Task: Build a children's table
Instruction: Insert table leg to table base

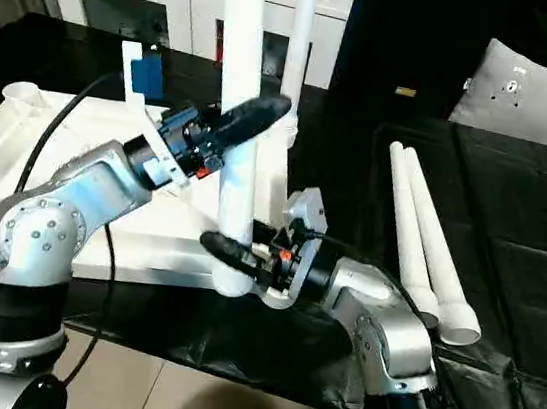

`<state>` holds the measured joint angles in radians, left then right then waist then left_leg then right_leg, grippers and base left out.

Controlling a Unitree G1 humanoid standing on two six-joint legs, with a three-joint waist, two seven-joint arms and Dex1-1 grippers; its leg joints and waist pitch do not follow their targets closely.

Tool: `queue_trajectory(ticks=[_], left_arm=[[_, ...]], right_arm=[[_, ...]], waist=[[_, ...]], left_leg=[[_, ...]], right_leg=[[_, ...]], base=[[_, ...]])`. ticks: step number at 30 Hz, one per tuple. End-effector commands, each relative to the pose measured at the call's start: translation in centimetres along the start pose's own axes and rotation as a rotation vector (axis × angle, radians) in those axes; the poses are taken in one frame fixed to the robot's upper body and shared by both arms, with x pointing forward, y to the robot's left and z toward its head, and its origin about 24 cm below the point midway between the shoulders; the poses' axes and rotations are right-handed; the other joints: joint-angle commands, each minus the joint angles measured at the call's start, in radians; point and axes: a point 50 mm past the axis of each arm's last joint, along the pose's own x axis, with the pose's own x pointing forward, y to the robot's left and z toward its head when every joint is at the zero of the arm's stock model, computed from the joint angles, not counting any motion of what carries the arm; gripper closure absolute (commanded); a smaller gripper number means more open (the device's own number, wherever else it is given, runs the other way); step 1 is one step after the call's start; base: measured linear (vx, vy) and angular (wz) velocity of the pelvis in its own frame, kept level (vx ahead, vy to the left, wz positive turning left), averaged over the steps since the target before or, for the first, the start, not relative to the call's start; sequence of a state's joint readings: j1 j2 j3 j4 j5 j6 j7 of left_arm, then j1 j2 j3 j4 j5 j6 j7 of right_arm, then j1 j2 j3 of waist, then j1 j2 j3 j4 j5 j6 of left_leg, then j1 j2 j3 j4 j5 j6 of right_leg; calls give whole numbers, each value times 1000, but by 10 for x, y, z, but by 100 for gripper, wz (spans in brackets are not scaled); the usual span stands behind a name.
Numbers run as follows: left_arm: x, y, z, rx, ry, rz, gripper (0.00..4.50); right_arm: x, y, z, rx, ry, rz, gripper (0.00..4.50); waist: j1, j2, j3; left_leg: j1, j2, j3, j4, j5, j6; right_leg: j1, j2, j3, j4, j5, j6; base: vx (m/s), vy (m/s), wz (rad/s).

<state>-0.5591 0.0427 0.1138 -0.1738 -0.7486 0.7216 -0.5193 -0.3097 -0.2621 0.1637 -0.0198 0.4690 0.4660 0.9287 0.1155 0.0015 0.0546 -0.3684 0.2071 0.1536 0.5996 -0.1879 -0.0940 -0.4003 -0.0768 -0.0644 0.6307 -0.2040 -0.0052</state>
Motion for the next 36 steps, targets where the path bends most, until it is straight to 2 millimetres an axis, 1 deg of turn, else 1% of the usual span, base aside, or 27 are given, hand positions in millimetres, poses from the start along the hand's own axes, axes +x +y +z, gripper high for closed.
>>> queue_trajectory(ticks=[1,3,5,8,9,11,13,14,15,16,17,18,19,20,22,23,24,26,27,28,29,30,32,33,34,35,36], left_arm=[[3,-1,-3,-7,8,-3,262],[4,2,-2,8,-2,20,262],[4,5,-2,24,-6,45,266],[6,6,0,48,-14,77,268],[8,6,0,60,-14,90,269],[9,7,1,76,-12,101,271],[9,7,1,76,-12,101,271],[12,11,3,109,-5,155,272],[12,11,3,115,-3,164,273],[13,16,6,144,2,223,273],[13,18,6,153,6,243,273],[13,21,8,182,21,292,273],[13,23,9,186,25,321,273],[13,23,9,186,26,325,273],[13,28,11,185,30,401,273],[12,30,12,184,26,438,273],[12,32,14,158,10,478,273],[12,33,15,147,5,483,274],[12,33,15,146,7,487,274],[12,33,15,147,8,487,275],[13,33,14,152,13,492,275],[13,33,14,153,14,493,275],[14,33,14,155,15,499,275],[14,33,14,155,15,500,275],[14,33,14,155,15,500,275],[15,32,14,154,16,505,275],[15,32,14,153,16,507,275]], right_arm=[[2,5,11,-51,-30,30,262],[1,4,11,-55,-31,24,262],[0,3,10,-53,-30,12,262],[0,3,11,-54,-29,-2,262],[-1,2,12,-58,-30,-10,262],[-1,2,13,-63,-30,-19,262],[-1,2,13,-63,-30,-19,262],[-1,-2,14,-58,-29,-49,206],[-1,-2,14,-55,-29,-54,192],[-2,-9,17,-36,-38,-121,189],[-3,-11,18,-30,-44,-139,189],[-4,-15,21,-23,-60,-170,182],[-6,-17,23,-33,-72,-192,170],[-6,-17,23,-34,-74,-195,159],[-9,-19,25,-10,-89,-218,149],[-11,-19,26,-7,-94,-231,130],[-15,-21,29,-9,-110,-260,130],[-16,-21,31,-5,-118,-267,108],[-19,-23,33,-1,-141,-293,108],[-19,-23,34,0,-145,-298,92],[-24,-27,37,26,-160,-331,75],[-25,-28,38,32,-162,-336,75],[-28,-29,40,42,-147,-328,68],[-29,-29,41,41,-139,-320,54],[-29,-29,41,41,-139,-320,43],[-28,-27,41,32,-106,-278,32],[-28,-27,41,31,-98,-268,25]], waist=[[3,4,-67],[3,7,-67],[2,4,-67],[3,4,-68],[2,-4,-69],[3,-1,-68],[3,-1,-68],[3,-4,-67],[3,-1,-67],[2,0,-67],[1,-1,-67],[1,-3,-68],[1,-3,-68],[0,-3,-69],[1,-1,-70],[1,0,-71],[2,-2,-72],[5,-3,-71],[6,-7,-71],[6,-5,-71],[6,-9,-70],[6,-14,-70],[9,-11,-69],[9,-19,-69],[10,-17,-68],[11,-25,-68],[12,-22,-69]], left_leg=[[1,10,6,-67,-136,7],[1,10,5,-68,-148,5],[1,11,5,-69,-146,4],[0,11,5,-68,-133,4],[0,11,6,-67,-125,8],[0,11,6,-67,-121,10],[0,10,6,-67,-125,9],[0,10,6,-67,-126,9],[2,10,6,-67,-123,8],[1,10,5,-67,-124,6],[1,9,5,-67,-127,0],[2,9,5,-67,-129,0],[-1,8,4,-68,-123,-3],[-1,8,5,-67,-120,-4],[1,9,5,-65,-110,-4],[0,7,5,-63,-98,-2],[0,7,5,-63,-92,0],[-1,6,6,-62,-91,4],[-1,6,6,-63,-92,8],[-1,6,6,-64,-93,9],[0,6,7,-64,-97,9],[-1,6,7,-64,-95,11],[-1,6,7,-64,-99,10],[-2,6,9,-64,-95,12],[-4,6,7,-65,-94,12],[-5,5,8,-65,-93,14],[-3,6,8,-64,-91,14]], right_leg=[[62,-48,40,-75,-75,-187],[62,-48,40,-77,-92,-184],[63,-48,40,-77,-89,-181],[64,-48,41,-74,-67,-184],[65,-48,41,-73,-59,-185],[64,-48,41,-72,-62,-184],[64,-49,41,-75,-79,-180],[64,-48,41,-75,-85,-176],[62,-48,41,-76,-88,-172],[62,-48,41,-75,-90,-170],[62,-47,41,-77,-99,-163],[63,-47,40,-78,-104,-159],[65,-47,40,-76,-107,-149],[64,-48,40,-77,-110,-145],[63,-47,41,-73,-85,-154],[63,-45,40,-71,-60,-161],[64,-45,40,-71,-41,-169],[65,-46,39,-71,-40,-177],[65,-46,39,-71,-48,-177],[64,-47,39,-72,-55,-176],[63,-47,39,-74,-68,-174],[64,-47,39,-74,-72,-173],[64,-48,39,-75,-95,-166],[64,-48,40,-77,-97,-160],[64,-48,39,-75,-102,-159],[65,-50,38,-75,-120,-151],[65,-50,39,-77,-123,-149]], base=[[0,0,0],[0,0,0],[0,0,0],[0,0,0],[0,0,0],[0,0,0],[0,0,0],[0,0,0],[0,0,0],[0,0,0],[0,0,0],[0,0,0],[0,0,0],[0,0,0],[0,0,0],[0,0,0],[0,0,0],[0,0,0],[0,0,0],[0,0,0],[0,0,0],[0,0,0],[0,0,0],[0,0,0],[0,0,0],[0,0,0],[0,0,0]])
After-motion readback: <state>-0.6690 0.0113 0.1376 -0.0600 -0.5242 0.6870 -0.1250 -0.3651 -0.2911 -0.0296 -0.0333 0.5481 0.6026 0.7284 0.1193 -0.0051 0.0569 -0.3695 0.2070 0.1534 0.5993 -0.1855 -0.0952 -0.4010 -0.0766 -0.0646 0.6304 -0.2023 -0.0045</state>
